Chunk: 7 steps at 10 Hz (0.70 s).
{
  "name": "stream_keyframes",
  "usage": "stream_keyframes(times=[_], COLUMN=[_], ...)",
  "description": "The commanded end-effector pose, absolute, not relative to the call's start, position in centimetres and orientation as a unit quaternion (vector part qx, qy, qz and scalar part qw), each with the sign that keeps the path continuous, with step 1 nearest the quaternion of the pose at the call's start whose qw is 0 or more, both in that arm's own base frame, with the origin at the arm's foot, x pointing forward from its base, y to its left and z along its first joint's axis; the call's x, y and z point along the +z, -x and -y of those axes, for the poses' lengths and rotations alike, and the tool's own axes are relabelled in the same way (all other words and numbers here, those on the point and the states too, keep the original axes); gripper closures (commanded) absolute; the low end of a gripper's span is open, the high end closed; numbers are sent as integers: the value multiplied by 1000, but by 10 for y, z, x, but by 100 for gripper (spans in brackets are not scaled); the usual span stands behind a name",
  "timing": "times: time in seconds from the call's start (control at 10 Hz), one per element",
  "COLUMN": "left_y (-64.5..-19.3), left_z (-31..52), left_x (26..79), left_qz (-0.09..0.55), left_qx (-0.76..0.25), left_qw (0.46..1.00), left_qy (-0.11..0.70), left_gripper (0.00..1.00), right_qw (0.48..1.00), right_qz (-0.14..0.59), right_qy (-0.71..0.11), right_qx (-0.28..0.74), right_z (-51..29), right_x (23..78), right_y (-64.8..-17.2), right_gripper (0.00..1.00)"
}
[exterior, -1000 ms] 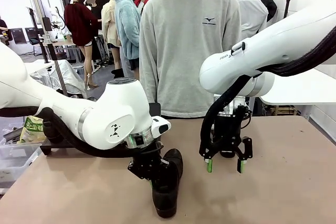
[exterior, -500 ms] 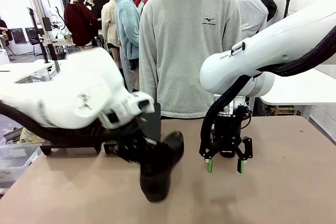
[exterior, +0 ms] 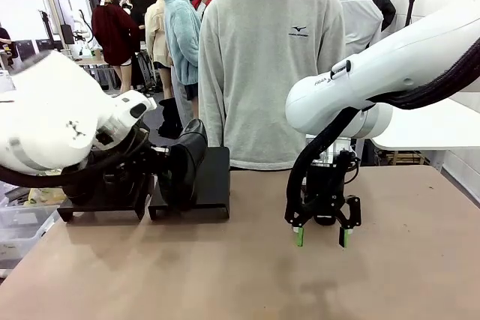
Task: Organize the shoes by placing them on the stand.
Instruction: Place the Shoe from the middle of the table onto the Shoes Stand.
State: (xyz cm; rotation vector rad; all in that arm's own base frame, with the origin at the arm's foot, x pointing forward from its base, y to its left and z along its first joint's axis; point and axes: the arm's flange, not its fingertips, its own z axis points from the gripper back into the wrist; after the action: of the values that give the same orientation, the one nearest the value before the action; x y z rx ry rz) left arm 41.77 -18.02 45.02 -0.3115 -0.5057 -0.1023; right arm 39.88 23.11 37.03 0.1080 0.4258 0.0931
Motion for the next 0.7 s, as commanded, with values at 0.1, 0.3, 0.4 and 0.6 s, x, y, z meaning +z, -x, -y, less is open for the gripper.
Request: stream_keyframes(times=[0.1, 0.3, 0.4, 0.6], left_y=[-480, -493, -501, -510], left_z=[176, 168, 164, 157], left_x=[430, 430, 431, 432], left_qz=[267, 288, 297, 299], left_qx=[-27, -16, -15, 4], left_qw=[954, 948, 946, 950], left_qy=[136, 137, 126, 93], left_gripper=[100, 100, 100, 100], right_qw=[976, 976, 976, 976], right_qz=[-208, -208, -208, -208], right_qy=[-49, -49, -49, -49], right_qx=[49, 49, 49, 49], right_z=[-231, -231, -231, -231], right_x=[371, 371, 371, 371], right_y=[-398, -398, -398, -398], right_gripper=[0, 0, 0, 0])
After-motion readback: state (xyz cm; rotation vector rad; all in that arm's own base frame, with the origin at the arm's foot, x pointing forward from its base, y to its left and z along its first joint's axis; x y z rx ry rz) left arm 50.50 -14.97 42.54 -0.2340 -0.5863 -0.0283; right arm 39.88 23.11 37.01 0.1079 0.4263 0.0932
